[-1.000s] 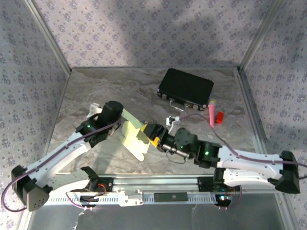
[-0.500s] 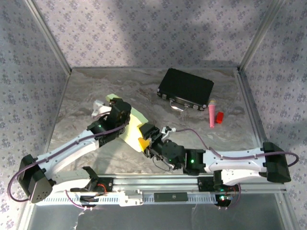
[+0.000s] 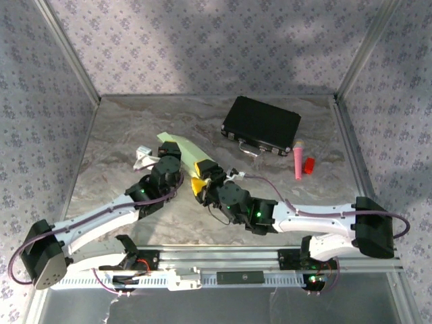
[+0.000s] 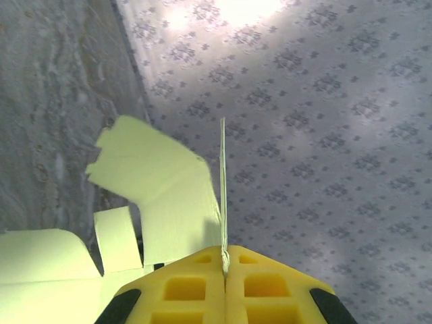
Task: Fold the paper box
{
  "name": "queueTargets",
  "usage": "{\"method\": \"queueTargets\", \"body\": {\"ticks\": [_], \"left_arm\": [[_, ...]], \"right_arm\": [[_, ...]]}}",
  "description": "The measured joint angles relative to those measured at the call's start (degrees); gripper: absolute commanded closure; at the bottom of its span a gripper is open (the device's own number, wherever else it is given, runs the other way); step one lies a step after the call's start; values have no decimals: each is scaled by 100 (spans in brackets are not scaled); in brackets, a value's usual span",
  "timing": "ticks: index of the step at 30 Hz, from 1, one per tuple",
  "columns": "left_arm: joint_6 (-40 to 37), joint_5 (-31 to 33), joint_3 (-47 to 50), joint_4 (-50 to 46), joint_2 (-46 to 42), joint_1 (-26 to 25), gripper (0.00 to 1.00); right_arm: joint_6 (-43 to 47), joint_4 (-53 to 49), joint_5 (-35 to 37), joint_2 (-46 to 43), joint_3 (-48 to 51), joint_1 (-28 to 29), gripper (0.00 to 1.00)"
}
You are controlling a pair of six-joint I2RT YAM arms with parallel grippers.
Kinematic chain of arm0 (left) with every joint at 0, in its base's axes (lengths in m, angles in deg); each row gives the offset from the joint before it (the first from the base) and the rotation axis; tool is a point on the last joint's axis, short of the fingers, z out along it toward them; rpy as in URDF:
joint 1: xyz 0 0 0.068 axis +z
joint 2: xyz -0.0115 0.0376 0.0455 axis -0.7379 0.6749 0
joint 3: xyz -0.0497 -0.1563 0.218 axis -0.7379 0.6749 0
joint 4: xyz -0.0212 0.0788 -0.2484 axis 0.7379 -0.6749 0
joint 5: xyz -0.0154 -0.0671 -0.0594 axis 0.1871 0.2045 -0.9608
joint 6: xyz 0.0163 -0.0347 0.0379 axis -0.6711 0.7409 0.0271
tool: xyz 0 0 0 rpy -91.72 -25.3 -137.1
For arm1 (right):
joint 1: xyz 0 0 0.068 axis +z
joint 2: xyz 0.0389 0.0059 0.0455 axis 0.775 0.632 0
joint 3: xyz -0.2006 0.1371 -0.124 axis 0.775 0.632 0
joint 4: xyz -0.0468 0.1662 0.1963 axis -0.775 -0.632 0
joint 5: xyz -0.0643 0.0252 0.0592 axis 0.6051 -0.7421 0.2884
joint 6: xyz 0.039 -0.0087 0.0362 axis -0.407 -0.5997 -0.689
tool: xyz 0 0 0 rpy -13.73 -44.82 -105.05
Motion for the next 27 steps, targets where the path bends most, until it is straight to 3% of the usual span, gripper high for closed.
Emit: {"method": "queueTargets", "body": {"ticks": [3,6,11,14,19,27], "left_arm": [[-42,15,0,81,-87,-79,100],[-44,103,22,83,-101,-125,100],[-101,243,22,52,-87,-166,100],[-120,334,20,-4,-55,-162,100],[50,345,-66,-210,20,-26,100],[1016,470,-675,-868,260,39,100]], "right_arm": [[-37,-15,-11,0,-9,-9,43],[-39,-105,-2,0,-24,-7,44],[42,-210,83,-98,-28,120,23],[103,-330,186,-323,-11,273,3],[533,-22,245,-811,595,417,2],[807,608,57,-802,1340,275,2]]}}
